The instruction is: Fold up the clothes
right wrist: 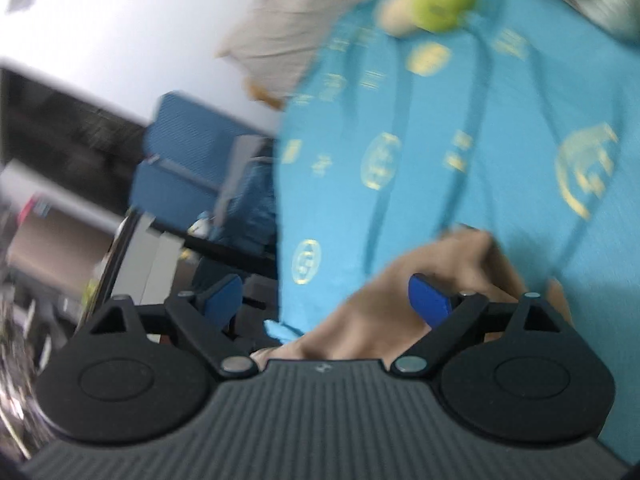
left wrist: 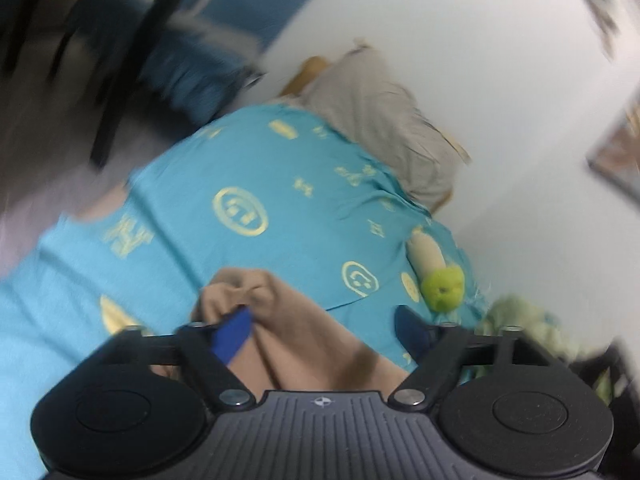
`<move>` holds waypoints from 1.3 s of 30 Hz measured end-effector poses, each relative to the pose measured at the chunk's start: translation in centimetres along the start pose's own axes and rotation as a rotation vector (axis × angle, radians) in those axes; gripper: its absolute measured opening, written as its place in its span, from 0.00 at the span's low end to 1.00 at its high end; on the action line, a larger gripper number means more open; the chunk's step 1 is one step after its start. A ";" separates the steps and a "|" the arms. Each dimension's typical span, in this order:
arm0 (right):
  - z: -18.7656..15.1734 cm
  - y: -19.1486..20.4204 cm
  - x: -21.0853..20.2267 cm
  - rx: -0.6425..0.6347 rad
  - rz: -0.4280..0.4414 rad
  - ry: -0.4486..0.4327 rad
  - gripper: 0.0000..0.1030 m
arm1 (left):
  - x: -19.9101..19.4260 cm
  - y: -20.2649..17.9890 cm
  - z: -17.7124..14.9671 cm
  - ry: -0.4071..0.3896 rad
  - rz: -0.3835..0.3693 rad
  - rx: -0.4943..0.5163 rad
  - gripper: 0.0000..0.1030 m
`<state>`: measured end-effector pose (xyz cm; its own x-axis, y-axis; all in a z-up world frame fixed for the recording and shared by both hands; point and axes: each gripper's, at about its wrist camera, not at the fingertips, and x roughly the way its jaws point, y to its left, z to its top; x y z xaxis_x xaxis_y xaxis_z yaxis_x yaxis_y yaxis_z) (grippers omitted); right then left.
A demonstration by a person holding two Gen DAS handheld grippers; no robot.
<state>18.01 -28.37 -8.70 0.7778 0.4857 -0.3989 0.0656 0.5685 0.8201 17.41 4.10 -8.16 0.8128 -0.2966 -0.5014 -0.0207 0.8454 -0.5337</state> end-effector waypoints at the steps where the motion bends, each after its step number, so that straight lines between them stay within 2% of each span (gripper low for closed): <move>1: -0.2 0.6 -0.4 -0.055 -0.016 -0.018 0.88 | 0.1 -0.7 -0.3 0.005 0.018 0.060 0.79; 2: -0.3 1.1 -0.7 -0.109 -0.033 -0.036 0.89 | 0.1 -1.5 -0.5 0.010 0.037 0.120 0.79; 3: -0.5 1.8 -0.7 -0.176 -0.061 -0.036 0.82 | 0.3 -2.0 -0.8 0.018 0.053 0.174 0.79; 5: -1.0 2.7 0.0 -0.307 -0.130 0.006 0.60 | 1.0 -2.6 -1.7 0.040 0.083 0.256 0.79; 6: -1.3 2.9 0.6 -0.352 -0.166 0.021 0.52 | 1.5 -2.7 -2.0 0.053 0.103 0.283 0.79; 8: -1.8 2.9 2.0 -0.426 -0.237 0.049 0.37 | 2.6 -2.8 -2.6 0.079 0.142 0.338 0.79; 9: -1.9 2.7 2.8 -0.457 -0.273 0.061 0.35 | 3.1 -2.8 -2.9 0.090 0.159 0.359 0.79; 11: -2.4 1.8 4.3 -0.485 -0.333 0.087 0.35 | 3.9 -2.9 -3.2 0.105 0.181 0.381 0.79; 14: -3.1 1.1 5.5 -0.503 -0.376 0.117 0.35 | 4.3 -3.1 -3.5 0.113 0.200 0.418 0.80; 18: -4.0 1.9 4.0 -0.505 -0.374 0.070 0.36 | 2.0 -3.5 -3.3 0.087 0.189 0.418 0.80; 21: -4.5 2.0 1.9 -0.444 -0.346 0.053 0.37 | -0.3 -3.6 -3.6 0.077 0.175 0.396 0.80; 23: -5.4 2.6 1.0 -0.501 -0.366 0.056 0.37 | -1.7 -3.7 -4.0 0.079 0.182 0.393 0.80; 26: -6.9 3.5 -0.3 -0.586 -0.396 0.061 0.36 | -2.2 -3.7 -5.0 0.131 0.209 0.404 0.80; 28: -7.3 3.6 -0.1 -0.626 -0.422 0.066 0.36 | -1.8 -3.6 -5.7 0.179 0.233 0.420 0.80; 30: -7.4 3.0 0.6 -0.606 -0.435 0.095 0.36 | -1.2 -3.5 -6.3 0.207 0.252 0.438 0.80; 36: -7.7 2.2 1.2 -0.602 -0.442 0.112 0.36 | -1.2 -3.9 -6.9 0.212 0.277 0.458 0.80; 39: -7.7 2.1 1.1 -0.601 -0.439 0.111 0.36 | -3.7 -4.7 -6.5 0.203 0.235 0.420 0.80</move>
<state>14.16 -21.52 -10.62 0.6895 0.1769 -0.7024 -0.0222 0.9744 0.2236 10.71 -1.71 -8.26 0.6841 -0.1219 -0.7191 0.0798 0.9925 -0.0923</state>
